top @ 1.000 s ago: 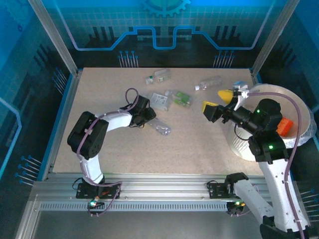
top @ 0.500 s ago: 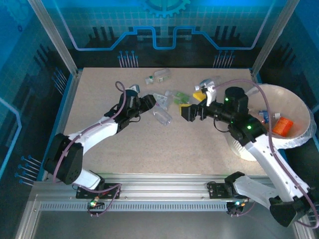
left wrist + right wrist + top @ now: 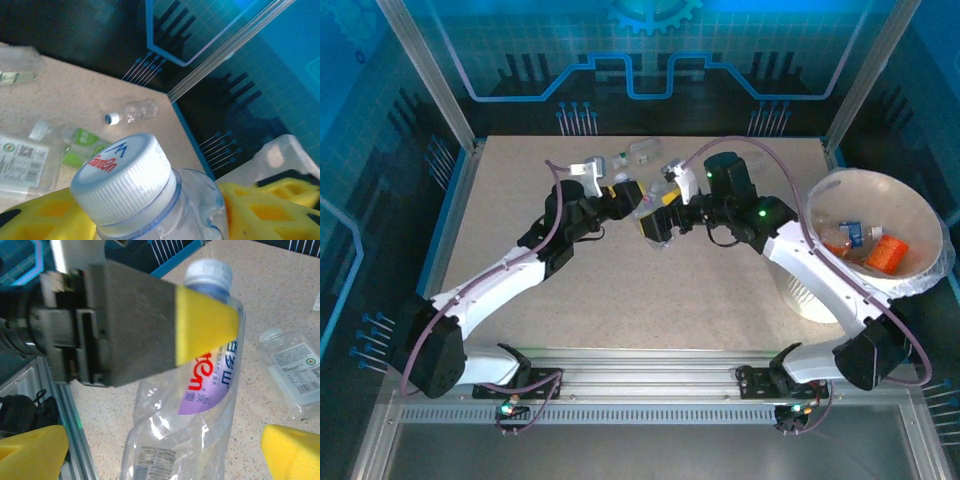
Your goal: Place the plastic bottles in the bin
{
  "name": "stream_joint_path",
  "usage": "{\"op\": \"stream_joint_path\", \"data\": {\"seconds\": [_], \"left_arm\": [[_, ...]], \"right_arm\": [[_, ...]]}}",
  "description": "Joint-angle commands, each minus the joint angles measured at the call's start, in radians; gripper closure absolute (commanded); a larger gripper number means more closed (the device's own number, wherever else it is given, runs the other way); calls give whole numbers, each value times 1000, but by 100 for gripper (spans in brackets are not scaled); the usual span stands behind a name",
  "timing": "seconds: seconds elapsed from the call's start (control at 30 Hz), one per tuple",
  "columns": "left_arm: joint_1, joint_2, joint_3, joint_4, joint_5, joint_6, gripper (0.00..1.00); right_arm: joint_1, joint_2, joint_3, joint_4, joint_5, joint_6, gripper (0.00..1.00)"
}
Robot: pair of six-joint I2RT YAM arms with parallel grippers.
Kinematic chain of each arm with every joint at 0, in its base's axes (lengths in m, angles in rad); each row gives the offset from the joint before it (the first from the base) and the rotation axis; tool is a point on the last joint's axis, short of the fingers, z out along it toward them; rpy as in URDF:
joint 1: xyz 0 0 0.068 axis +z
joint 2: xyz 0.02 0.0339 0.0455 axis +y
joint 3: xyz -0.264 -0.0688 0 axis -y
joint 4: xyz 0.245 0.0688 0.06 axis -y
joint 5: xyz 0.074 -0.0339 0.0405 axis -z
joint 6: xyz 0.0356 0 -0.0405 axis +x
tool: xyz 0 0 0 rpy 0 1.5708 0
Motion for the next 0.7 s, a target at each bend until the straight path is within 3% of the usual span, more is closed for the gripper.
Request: {"op": "stream_joint_path", "data": {"seconds": [0.0,0.2,0.4,0.67], "left_arm": [[-4,-39,-29,113,35,19,56],[-4,-43,-38,169,74,19,55],[-6,-24,-40,220,111,14,55],[-9,-9,-42,241,144,3,55]], "right_arm": [[16,20,19,-40,-13,-2,0],[15,55,64,-132,-81,-62,1],[16,85,75,-136,-139,-22,10],[15,104,83,-101,-137,24,33]]}}
